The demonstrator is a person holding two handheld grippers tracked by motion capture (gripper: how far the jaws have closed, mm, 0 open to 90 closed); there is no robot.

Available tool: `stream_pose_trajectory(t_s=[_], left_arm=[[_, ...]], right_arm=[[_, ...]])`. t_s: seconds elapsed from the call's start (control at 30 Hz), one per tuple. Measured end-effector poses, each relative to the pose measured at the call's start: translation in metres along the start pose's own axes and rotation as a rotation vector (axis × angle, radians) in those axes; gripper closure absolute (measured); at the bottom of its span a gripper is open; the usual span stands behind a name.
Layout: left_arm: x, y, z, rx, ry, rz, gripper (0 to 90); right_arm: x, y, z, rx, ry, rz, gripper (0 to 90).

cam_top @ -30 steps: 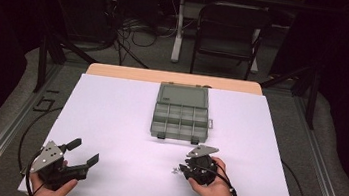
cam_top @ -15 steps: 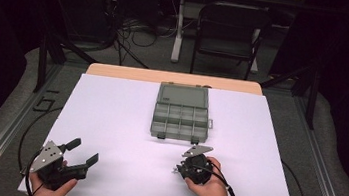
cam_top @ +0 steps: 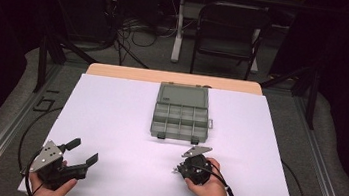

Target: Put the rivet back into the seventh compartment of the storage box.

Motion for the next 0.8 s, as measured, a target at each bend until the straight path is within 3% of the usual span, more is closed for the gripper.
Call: stream_pose_trajectory(t_s=[0.23, 0.5, 0.53, 0.6, 0.8], left_arm=[[0.0, 0.0, 0.0, -0.001, 0.0, 0.0, 18.0], [0.0, 0.001, 0.0, 0.0, 0.0, 0.003, 18.0], [0.0, 0.001, 0.0, 0.0, 0.0, 0.003, 18.0], [0.0, 0.001, 0.001, -0.001, -0.002, 0.004, 18.0], [0.0, 0.0, 0.0, -0.002, 0.002, -0.002, 18.0]], right_arm=[[-0.003, 0.0, -0.001, -0.006, -0.011, -0.04, 86.9], [-0.001, 0.003, 0.0, -0.017, -0.007, -0.005, 87.0], [-0.003, 0.001, 0.0, -0.018, -0.011, -0.038, 87.0], [-0.003, 0.004, -0.001, -0.012, -0.01, -0.012, 87.0], [-0.013, 0.015, -0.002, -0.014, -0.002, -0.048, 87.0]])
Point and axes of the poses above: each handheld gripper's, and its own axes: y roughly backward along the jaws, x roughly out of its underside, z roughly to its left, the point moved 8 cm from there along -y, roughly forward along the jaws, and after that the axes turned 6 degrees about -z, right-handed, at the moved point
